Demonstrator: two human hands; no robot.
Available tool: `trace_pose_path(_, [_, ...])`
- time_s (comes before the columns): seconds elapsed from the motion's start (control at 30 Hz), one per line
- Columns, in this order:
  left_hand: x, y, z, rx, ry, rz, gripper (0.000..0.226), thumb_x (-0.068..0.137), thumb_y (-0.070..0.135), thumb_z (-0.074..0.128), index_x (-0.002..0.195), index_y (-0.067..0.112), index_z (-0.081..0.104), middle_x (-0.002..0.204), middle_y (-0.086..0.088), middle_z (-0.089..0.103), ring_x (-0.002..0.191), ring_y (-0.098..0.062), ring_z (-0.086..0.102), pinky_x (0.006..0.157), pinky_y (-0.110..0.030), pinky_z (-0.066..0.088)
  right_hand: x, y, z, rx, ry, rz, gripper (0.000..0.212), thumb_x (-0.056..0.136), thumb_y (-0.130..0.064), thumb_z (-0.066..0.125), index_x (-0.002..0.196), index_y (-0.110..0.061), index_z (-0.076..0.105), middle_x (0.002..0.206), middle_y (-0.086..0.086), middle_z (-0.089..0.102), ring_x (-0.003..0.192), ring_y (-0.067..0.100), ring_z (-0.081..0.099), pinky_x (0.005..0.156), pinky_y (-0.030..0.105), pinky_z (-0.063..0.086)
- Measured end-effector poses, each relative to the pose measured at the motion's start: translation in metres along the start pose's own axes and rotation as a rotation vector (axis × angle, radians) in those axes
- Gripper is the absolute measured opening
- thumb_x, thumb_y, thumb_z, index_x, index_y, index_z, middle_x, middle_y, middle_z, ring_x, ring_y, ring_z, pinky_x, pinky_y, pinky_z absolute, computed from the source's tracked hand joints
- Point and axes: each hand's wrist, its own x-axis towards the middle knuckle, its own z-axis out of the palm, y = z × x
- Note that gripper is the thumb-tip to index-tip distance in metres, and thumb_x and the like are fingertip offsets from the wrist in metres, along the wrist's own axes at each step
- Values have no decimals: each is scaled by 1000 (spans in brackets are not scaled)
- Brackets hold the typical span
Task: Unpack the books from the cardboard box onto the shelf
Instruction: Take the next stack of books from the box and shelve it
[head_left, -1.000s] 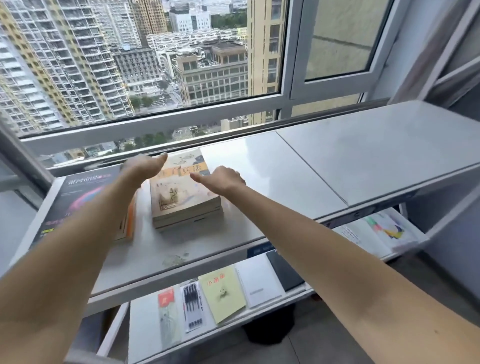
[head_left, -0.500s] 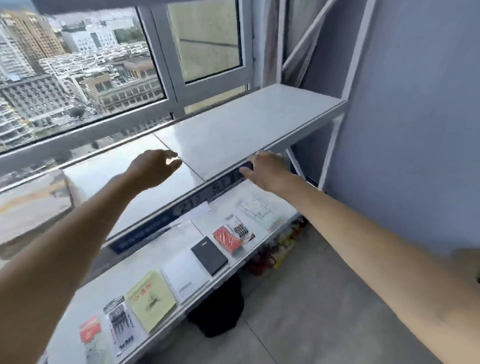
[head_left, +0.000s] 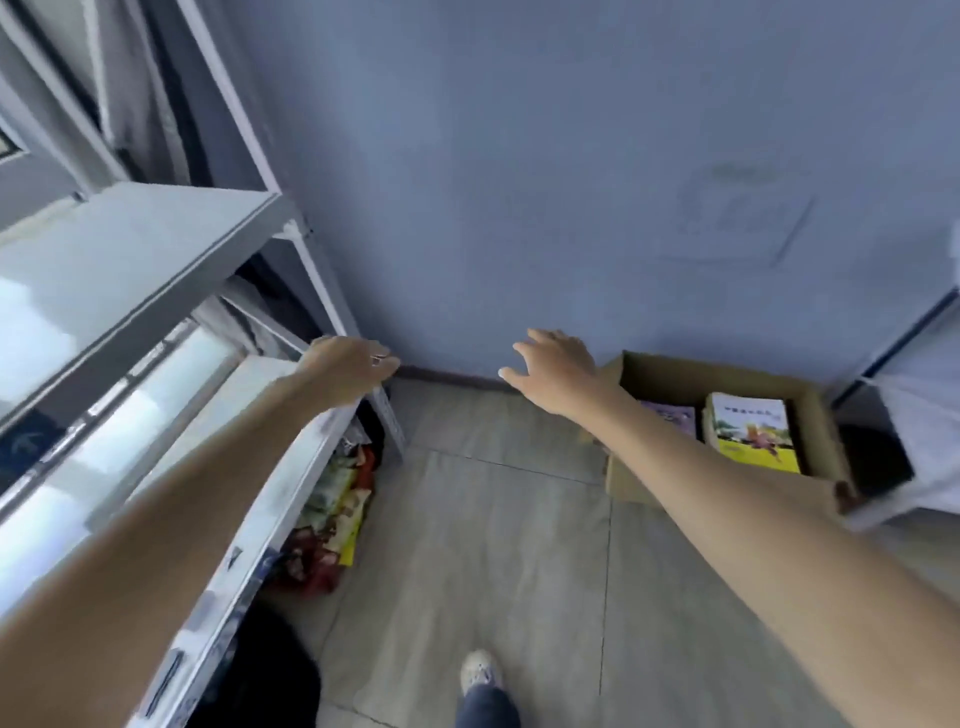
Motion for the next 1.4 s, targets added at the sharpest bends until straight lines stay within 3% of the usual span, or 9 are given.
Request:
trace_pose_path(0.1, [60,70,27,-21,-67,67,41,99,44,41,120,22,68,126,-9,67,117,-31,59,97,-34,42,6,81,18,-6,-17,98,58,97,-52,36,139,-13,48,154,10,35,139,33,34,111,45,30])
trace_pose_path(0.27, [154,183,80,-134,-231,174,33,97,36,40,114,23,65,129,-6,63,117,-30,57,89,-33,40,18,200,51,-23,-60,267,56,98,-48,38,140,-13,48,156,10,33,143,29,31,114,43,30])
trace_pose_path(0.47, [239,299,151,-168,-482,251,45,100,39,41,134,12,57,142,-10,55,129,-30,51,107,-39,40,24,302,89,53,-114,452,51,98,-45,38,132,-12,57,144,11,49,132,31,46,105,42,36])
trace_pose_path(0.7, [302,381,248,-41,-626,372,51,101,47,35,138,18,54,138,-7,58,126,-27,54,103,-42,45,54,403,148,132,-288,539,52,98,-46,38,135,-13,54,145,9,48,132,29,46,105,40,36])
trace_pose_path(1.03, [402,452,401,-306,-848,51,45,100,44,40,126,13,61,128,-10,64,116,-27,57,92,-35,45,151,520,265,350,-471,499,45,99,-40,44,127,-6,54,128,10,57,117,27,56,94,40,48])
trace_pose_path(1.17, [432,466,463,-394,-905,-98,40,100,39,41,121,12,61,120,-9,66,109,-25,61,92,-36,49,175,542,324,571,-557,678,53,99,-41,46,138,-6,45,140,13,49,128,29,49,101,38,43])
trace_pose_path(1.27, [450,470,512,-417,-932,-193,42,100,40,42,129,12,52,122,-10,65,110,-26,61,86,-34,48,188,557,372,684,-555,814,52,96,-43,50,136,-8,48,137,14,51,124,29,52,96,34,44])
trace_pose_path(1.33, [460,471,547,-469,-945,-301,46,100,40,44,138,13,44,127,-10,63,113,-27,62,87,-34,50,197,567,407,698,-576,879,60,96,-41,51,143,-5,40,144,17,44,133,30,44,103,36,41])
trace_pose_path(1.4, [466,468,580,-541,-956,-440,56,100,42,45,148,14,33,137,-11,58,121,-28,59,88,-32,47,204,575,439,681,-619,928,74,97,-40,50,152,0,20,157,17,28,144,31,29,114,37,29])
